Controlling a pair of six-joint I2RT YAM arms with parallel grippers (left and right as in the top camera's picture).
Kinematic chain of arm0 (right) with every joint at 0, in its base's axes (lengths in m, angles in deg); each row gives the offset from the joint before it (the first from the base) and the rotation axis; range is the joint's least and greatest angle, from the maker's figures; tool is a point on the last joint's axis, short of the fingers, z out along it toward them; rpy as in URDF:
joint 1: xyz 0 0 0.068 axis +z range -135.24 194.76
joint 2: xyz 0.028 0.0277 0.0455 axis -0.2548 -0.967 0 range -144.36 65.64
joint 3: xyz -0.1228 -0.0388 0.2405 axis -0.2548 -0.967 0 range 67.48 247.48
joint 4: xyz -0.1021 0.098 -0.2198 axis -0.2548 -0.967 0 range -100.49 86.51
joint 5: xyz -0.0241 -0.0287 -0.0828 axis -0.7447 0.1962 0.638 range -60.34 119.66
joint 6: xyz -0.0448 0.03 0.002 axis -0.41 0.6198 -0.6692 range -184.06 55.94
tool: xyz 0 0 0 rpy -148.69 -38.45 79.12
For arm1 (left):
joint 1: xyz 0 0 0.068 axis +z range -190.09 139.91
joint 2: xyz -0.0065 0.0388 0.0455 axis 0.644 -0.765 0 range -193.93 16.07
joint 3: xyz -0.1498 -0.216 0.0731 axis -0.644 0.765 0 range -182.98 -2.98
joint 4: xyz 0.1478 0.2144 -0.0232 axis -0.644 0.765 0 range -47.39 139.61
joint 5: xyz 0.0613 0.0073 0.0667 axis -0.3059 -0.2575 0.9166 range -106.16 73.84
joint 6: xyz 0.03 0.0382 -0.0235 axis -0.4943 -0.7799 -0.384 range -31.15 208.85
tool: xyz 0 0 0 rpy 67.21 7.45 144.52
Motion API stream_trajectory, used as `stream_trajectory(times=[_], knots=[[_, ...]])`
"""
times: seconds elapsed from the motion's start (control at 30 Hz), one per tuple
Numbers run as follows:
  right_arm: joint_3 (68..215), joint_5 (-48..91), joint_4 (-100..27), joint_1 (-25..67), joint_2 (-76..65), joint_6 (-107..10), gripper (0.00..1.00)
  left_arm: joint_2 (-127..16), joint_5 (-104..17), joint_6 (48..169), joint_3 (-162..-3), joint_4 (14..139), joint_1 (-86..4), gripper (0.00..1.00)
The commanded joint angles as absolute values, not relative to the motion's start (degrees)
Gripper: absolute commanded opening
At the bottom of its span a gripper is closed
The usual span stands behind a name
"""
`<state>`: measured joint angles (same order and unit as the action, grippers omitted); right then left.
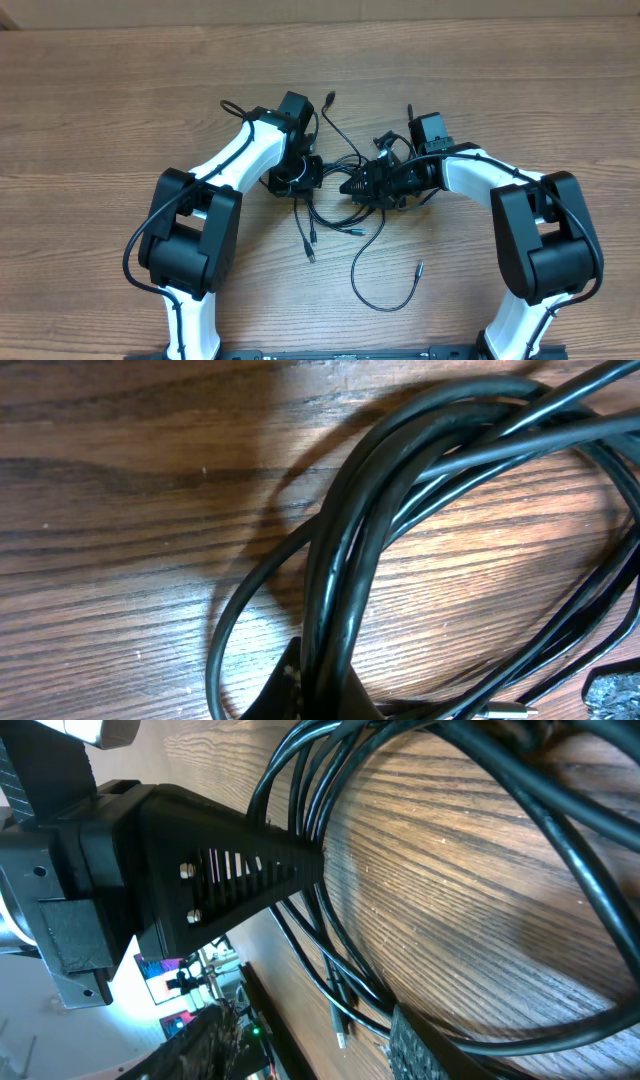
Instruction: Untangle cables
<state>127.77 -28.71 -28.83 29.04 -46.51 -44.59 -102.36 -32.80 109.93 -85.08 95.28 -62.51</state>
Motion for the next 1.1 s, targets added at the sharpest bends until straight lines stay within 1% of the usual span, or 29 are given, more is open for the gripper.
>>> stream_trajectory(times=[0.0, 0.17, 0.27, 0.3, 0.37, 0.47, 0.6, 0.63, 0.67, 0.7, 0.73, 0.77, 0.9, 1.0, 1.07], knots=[[127.45, -28.27, -28.9, 28.94, -46.67, -45.03, 0.49, -102.73, -32.37, 109.84, -84.78, 95.28, -62.57, 0.04], [127.45, -28.27, -29.14, 28.94, -46.67, -44.57, 0.49, -102.73, -36.48, 103.79, -84.91, 95.8, -62.44, 0.04], [127.45, -28.27, -29.44, 28.94, -46.67, -44.55, 0.48, -102.73, -41.52, 96.91, -84.95, 96.18, -61.94, 0.04], [127.45, -28.27, -29.6, 28.94, -46.67, -44.09, 0.47, -102.73, -45.35, 92.45, -84.95, 96.28, -61.52, 0.04], [127.45, -28.27, -29.55, 28.94, -46.67, -42.76, 0.47, -102.73, -49.55, 87.7, -84.95, 96.28, -60.91, 0.04], [127.45, -28.25, -29.53, 28.94, -46.67, -40.75, 0.43, -102.73, -53.98, 81.54, -84.95, 96.26, -59.95, 0.04], [127.45, -27.81, -29.22, 28.94, -46.67, -37.91, 0.41, -102.73, -55.19, 79.55, -84.95, 96.22, -59.36, 0.08], [127.45, -27.37, -29.16, 28.94, -46.67, -37.29, 0.41, -102.73, -55.08, 79.57, -84.95, 96.28, -59.36, 0.09], [127.45, -26.5, -29.16, 28.94, -46.67, -36.46, 0.39, -102.73, -54.92, 79.64, -84.95, 96.31, -59.36, 0.14], [127.45, -24.92, -29.18, 28.94, -46.67, -34.87, 0.38, -102.73, -54.92, 79.66, -84.95, 96.33, -59.36, 0.22], [127.45, -24.29, -29.18, 28.94, -46.67, -34.39, 0.39, -102.73, -54.92, 79.7, -84.93, 96.33, -59.36, 0.26], [127.45, -23.77, -29.2, 28.94, -46.67, -34.01, 0.38, -102.73, -54.88, 79.88, -84.93, 96.33, -59.38, 0.29], [127.45, -23.7, -29.31, 28.94, -46.67, -34.04, 0.39, -102.73, -54.73, 80.84, -84.93, 96.33, -59.4, 0.32], [127.45, -23.72, -29.4, 28.94, -46.67, -34.06, 0.39, -102.73, -54.73, 83.64, -84.93, 96.33, -59.4, 0.42], [127.45, -23.72, -29.42, 28.94, -46.67, -34.04, 0.38, -102.73, -54.62, 86.46, -84.93, 96.66, -59.4, 0.53]])
